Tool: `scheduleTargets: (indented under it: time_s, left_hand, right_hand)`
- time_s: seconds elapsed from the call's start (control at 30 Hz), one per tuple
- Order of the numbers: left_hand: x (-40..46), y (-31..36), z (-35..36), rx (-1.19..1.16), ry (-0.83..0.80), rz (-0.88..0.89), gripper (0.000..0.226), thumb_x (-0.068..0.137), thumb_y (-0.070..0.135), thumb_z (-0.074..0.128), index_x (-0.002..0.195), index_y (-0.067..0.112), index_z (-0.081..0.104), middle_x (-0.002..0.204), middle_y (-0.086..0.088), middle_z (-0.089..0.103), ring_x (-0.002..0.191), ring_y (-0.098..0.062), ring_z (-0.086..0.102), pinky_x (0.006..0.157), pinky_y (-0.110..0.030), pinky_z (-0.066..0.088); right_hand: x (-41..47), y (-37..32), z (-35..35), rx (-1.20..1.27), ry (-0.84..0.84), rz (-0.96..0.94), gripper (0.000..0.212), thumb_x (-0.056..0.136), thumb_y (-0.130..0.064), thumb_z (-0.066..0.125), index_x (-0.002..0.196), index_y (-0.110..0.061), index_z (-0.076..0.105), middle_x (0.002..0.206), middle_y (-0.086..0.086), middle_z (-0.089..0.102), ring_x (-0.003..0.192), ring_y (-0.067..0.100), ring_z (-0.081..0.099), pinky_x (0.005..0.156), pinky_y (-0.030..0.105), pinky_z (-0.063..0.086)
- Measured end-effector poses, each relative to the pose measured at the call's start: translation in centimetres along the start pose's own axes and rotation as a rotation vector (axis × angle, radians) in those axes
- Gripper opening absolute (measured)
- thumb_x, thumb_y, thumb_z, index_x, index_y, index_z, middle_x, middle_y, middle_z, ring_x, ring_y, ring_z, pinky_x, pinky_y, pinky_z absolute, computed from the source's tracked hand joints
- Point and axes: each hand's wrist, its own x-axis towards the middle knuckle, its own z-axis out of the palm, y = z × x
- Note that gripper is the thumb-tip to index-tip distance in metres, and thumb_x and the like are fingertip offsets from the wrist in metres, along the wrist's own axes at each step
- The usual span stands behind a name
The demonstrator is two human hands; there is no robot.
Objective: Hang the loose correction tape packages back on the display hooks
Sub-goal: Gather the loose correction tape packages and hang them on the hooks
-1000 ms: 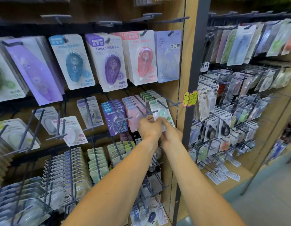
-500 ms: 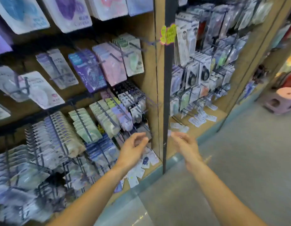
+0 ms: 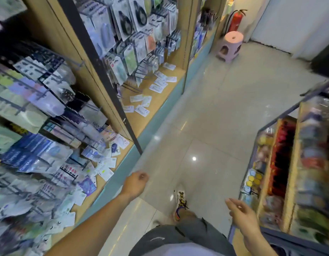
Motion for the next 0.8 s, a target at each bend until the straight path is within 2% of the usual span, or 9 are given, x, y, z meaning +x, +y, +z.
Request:
scheduleTargets:
  time_s: [0.1, 0.2, 0.3, 0.43, 0.53, 0.63, 0.7, 0.8]
  left_hand:
    - [2.7, 7.6, 0.2, -0.045, 0.031, 0.111, 0.027, 0.105, 0.032, 0.059, 0.120, 0.014, 0.073, 0.123, -0.009, 0.073, 0.120, -0.026, 0.064, 0.104, -0.033, 0.046]
    - [5.1, 13.1, 0.8, -0.072, 0.052, 0.161, 0.026, 0.105, 0.034, 0.059, 0.117, 0.016, 0.073, 0.114, -0.006, 0.074, 0.110, -0.023, 0.066, 0.100, -0.033, 0.048]
    - [7.1, 15.0, 2.0, -0.076, 0.036, 0.146, 0.024, 0.105, 0.034, 0.060, 0.116, 0.017, 0.073, 0.109, -0.002, 0.073, 0.100, -0.019, 0.066, 0.094, -0.030, 0.048]
    - [9.3, 11.6, 3.8, -0.147, 0.072, -0.067, 0.017, 0.101, 0.041, 0.065, 0.106, 0.025, 0.070, 0.112, -0.010, 0.074, 0.104, -0.032, 0.070, 0.101, -0.040, 0.053]
    - [10.2, 5.6, 5.1, -0.288, 0.160, -0.283, 0.033, 0.081, 0.057, 0.064, 0.094, 0.027, 0.073, 0.105, -0.011, 0.074, 0.104, -0.035, 0.069, 0.102, -0.048, 0.054]
    - [10.4, -0.4, 6.6, -0.436, 0.224, -0.439, 0.023, 0.081, 0.052, 0.072, 0.086, 0.030, 0.076, 0.097, -0.018, 0.076, 0.088, -0.033, 0.069, 0.097, -0.056, 0.057]
    - [10.1, -0.8, 6.7, -0.515, 0.293, -0.535, 0.028, 0.073, 0.051, 0.072, 0.085, 0.026, 0.078, 0.085, -0.015, 0.075, 0.079, -0.031, 0.068, 0.093, -0.059, 0.057]
    - [11.9, 2.0, 7.1, -0.556, 0.346, -0.661, 0.024, 0.079, 0.043, 0.072, 0.089, 0.023, 0.077, 0.086, -0.011, 0.076, 0.088, -0.038, 0.071, 0.092, -0.057, 0.059]
  right_hand:
    - [2.2, -1.2, -2.2, 0.017, 0.014, 0.015, 0.032, 0.092, -0.038, 0.075, 0.110, -0.013, 0.068, 0.107, 0.009, 0.068, 0.106, 0.032, 0.064, 0.103, 0.056, 0.048]
    - [5.9, -5.0, -3.3, 0.011, -0.003, -0.044, 0.034, 0.092, -0.039, 0.074, 0.114, -0.013, 0.068, 0.106, 0.005, 0.067, 0.106, 0.031, 0.064, 0.101, 0.054, 0.050]
    - [10.2, -11.3, -3.4, -0.021, -0.082, -0.141, 0.036, 0.093, -0.042, 0.073, 0.119, -0.018, 0.067, 0.111, 0.005, 0.068, 0.107, 0.028, 0.064, 0.094, 0.047, 0.052]
    - [15.4, -22.8, -1.9, -0.096, -0.229, -0.326, 0.032, 0.096, -0.035, 0.070, 0.121, -0.016, 0.065, 0.112, 0.005, 0.065, 0.103, 0.023, 0.061, 0.085, 0.034, 0.046]
    - [17.4, -31.3, -0.3, -0.158, -0.294, -0.467, 0.032, 0.097, -0.030, 0.070, 0.123, -0.012, 0.065, 0.107, 0.005, 0.064, 0.099, 0.023, 0.061, 0.081, 0.029, 0.042]
    - [19.5, -37.9, 1.4, -0.235, -0.362, -0.560, 0.032, 0.096, -0.032, 0.070, 0.123, -0.014, 0.067, 0.109, 0.005, 0.066, 0.096, 0.018, 0.060, 0.081, 0.027, 0.042]
    - [21.2, -41.2, 2.6, -0.284, -0.413, -0.586, 0.029, 0.098, -0.030, 0.069, 0.123, -0.015, 0.066, 0.108, 0.004, 0.064, 0.090, 0.015, 0.059, 0.075, 0.027, 0.044]
    - [24.6, -44.8, 3.7, -0.361, -0.439, -0.585, 0.027, 0.097, -0.030, 0.068, 0.121, -0.019, 0.066, 0.109, 0.003, 0.066, 0.085, 0.012, 0.059, 0.070, 0.028, 0.045]
